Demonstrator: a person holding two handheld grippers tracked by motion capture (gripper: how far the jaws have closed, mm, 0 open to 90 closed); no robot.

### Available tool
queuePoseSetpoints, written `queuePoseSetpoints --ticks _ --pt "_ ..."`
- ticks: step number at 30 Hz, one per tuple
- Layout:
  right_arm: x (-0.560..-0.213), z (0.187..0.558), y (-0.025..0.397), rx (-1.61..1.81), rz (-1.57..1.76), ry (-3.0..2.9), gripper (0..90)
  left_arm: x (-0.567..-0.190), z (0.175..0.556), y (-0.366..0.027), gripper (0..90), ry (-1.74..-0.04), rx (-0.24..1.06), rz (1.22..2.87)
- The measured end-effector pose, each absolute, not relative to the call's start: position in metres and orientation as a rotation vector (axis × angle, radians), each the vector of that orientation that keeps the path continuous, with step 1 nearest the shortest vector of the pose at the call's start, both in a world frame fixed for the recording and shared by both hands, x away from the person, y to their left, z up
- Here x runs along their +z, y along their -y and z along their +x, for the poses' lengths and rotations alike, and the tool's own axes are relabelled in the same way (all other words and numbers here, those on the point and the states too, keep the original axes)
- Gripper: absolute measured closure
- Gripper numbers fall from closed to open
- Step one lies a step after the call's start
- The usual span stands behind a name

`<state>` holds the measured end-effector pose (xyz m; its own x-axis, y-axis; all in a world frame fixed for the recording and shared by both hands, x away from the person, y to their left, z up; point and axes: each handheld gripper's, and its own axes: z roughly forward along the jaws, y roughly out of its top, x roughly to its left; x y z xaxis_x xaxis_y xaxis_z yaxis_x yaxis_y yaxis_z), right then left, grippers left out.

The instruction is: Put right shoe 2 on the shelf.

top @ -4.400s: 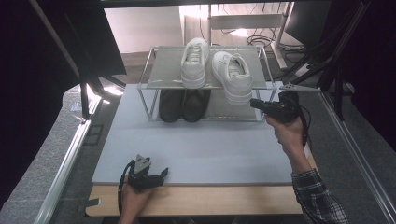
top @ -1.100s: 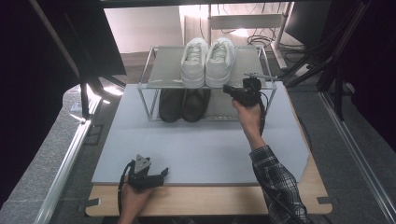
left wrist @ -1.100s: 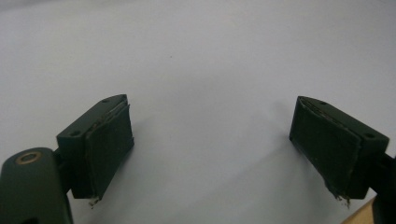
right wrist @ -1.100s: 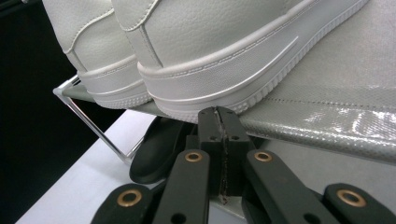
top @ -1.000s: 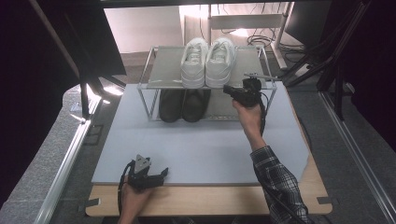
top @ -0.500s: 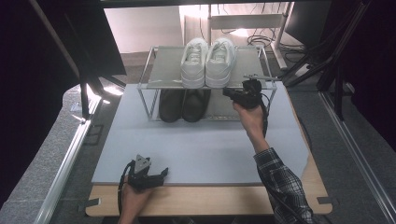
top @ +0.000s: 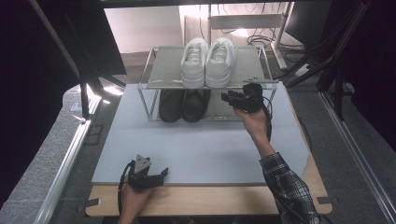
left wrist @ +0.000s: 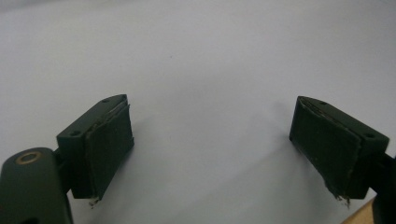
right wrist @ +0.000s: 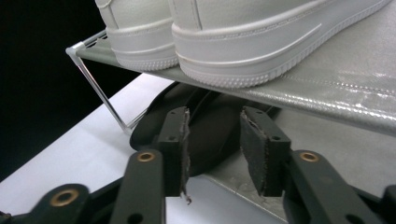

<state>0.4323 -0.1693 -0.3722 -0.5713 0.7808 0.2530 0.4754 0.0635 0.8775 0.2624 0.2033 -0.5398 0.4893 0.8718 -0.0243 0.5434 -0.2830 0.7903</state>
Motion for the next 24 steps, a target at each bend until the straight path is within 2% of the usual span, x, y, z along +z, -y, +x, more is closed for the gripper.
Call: queuePoseSetpoints --ticks 7,24 --pt "-0.378 0.429 0.173 1.460 1.231 -2.084 52.0 -0.540 0.262 -0.203 12.7 -1.167 0.543 1.967" --pt "-0.383 0.416 0.174 1.388 1.142 -2.169 40.3 -0.540 0.262 -0.203 12.7 -1.167 0.542 1.965"
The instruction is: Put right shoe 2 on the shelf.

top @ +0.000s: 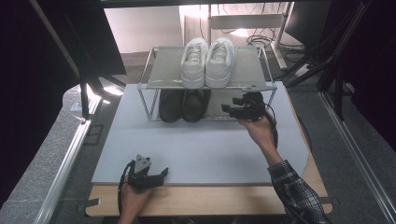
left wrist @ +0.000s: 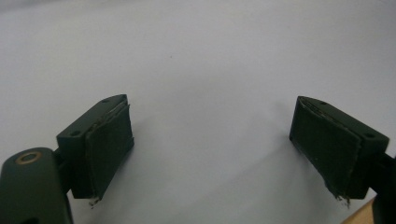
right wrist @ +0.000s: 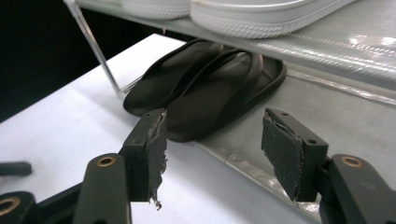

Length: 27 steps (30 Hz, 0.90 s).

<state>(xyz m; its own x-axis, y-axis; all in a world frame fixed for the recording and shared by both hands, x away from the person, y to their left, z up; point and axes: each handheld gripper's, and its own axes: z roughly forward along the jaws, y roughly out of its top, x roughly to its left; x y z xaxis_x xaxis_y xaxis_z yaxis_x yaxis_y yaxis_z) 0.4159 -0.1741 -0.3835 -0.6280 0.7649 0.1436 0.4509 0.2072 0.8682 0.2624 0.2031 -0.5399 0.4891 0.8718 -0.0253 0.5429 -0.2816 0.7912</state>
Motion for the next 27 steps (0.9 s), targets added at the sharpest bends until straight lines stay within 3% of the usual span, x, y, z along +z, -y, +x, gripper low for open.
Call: queuePoseSetpoints --ticks 27 --pt "-0.393 0.382 0.179 1.273 0.964 -2.322 18.9 -0.540 0.262 -0.203 12.7 -1.167 0.543 1.965"
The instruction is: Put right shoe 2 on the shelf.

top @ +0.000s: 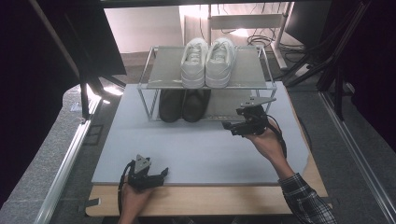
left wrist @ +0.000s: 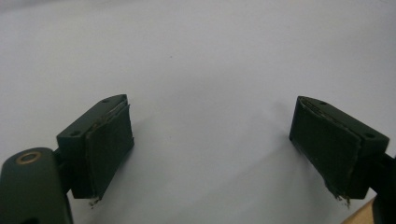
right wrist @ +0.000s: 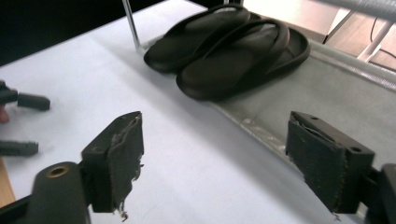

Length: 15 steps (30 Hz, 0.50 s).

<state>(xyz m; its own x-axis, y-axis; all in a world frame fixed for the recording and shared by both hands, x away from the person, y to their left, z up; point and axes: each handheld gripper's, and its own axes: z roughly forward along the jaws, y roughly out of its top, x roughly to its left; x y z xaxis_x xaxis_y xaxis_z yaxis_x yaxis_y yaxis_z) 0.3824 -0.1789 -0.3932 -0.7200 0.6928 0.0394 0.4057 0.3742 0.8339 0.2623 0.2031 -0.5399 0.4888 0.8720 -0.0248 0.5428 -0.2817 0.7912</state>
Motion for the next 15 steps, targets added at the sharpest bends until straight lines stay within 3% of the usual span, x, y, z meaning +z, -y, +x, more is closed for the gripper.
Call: queuePoseSetpoints --ticks 15 --pt "-0.406 0.368 0.192 1.213 0.948 -2.364 13.1 -0.540 0.262 -0.203 12.7 -1.165 0.545 1.967"
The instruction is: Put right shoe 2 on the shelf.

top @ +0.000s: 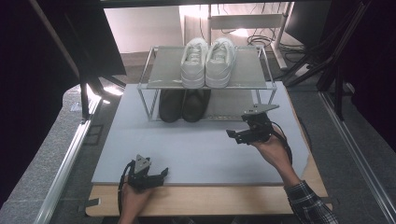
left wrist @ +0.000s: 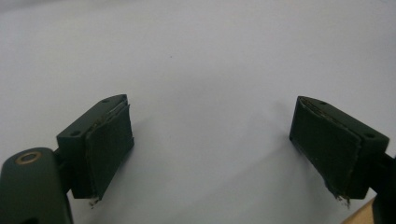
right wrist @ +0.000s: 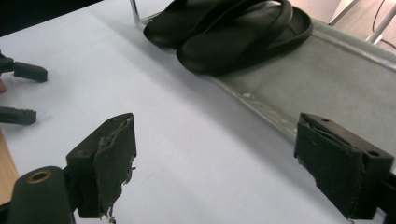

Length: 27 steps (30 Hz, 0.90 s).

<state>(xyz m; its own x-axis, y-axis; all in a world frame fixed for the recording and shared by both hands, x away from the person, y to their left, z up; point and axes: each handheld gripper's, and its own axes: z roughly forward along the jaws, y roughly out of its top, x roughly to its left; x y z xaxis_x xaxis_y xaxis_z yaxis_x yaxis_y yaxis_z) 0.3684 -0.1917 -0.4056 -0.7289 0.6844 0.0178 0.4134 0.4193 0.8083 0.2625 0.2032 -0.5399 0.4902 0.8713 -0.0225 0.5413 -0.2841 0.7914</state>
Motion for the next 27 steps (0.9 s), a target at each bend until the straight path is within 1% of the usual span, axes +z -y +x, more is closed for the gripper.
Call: queuePoseSetpoints --ticks 5,23,27 --pt "-0.411 0.361 0.199 1.212 0.962 -2.373 11.4 -0.540 0.262 -0.203 12.8 -1.165 0.545 1.966" --pt "-0.439 0.332 0.242 1.195 1.034 -2.348 11.4 -0.540 0.262 -0.203 12.7 -1.168 0.544 1.965" --pt "-0.451 0.324 0.250 1.178 1.047 -2.339 11.4 -0.540 0.262 -0.203 12.7 -1.168 0.544 1.965"
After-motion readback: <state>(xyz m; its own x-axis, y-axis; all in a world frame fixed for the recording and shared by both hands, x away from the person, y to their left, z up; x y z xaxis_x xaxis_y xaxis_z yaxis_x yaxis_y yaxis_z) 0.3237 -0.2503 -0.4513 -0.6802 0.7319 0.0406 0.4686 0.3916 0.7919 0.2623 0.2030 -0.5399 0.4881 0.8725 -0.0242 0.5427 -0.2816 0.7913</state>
